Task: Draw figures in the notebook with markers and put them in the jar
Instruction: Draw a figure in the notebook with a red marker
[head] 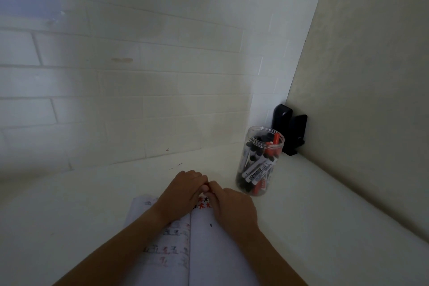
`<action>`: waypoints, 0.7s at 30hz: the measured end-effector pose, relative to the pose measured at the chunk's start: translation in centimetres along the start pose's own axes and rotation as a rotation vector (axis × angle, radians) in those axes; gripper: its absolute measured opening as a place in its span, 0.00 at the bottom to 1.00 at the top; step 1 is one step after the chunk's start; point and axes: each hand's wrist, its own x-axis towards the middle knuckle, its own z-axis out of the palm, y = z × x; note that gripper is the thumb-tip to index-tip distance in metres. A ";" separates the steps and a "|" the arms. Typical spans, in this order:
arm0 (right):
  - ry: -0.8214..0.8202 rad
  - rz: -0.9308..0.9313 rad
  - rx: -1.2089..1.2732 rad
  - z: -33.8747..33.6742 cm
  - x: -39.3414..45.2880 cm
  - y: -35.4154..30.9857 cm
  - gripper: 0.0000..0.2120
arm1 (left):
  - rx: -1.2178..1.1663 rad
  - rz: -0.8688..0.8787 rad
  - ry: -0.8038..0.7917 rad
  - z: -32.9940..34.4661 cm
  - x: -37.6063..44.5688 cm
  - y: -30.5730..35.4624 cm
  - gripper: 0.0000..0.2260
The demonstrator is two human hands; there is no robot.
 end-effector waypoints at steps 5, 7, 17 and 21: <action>-0.029 0.098 0.087 0.2 0.1 0.1 0.14 | -0.074 -0.045 0.066 -0.1 -0.1 0.3 0.17; -0.035 0.196 0.166 0.0 0.0 0.1 0.15 | -0.112 -0.151 0.123 -0.1 -0.1 -0.1 0.16; -0.392 -0.016 0.599 -3.0 -1.2 -1.5 0.48 | -0.155 -0.382 0.120 0.1 0.2 -1.5 0.05; -0.465 0.038 0.601 -2.9 -1.0 -1.4 0.56 | -0.174 -0.396 0.208 -0.2 0.3 -1.6 0.06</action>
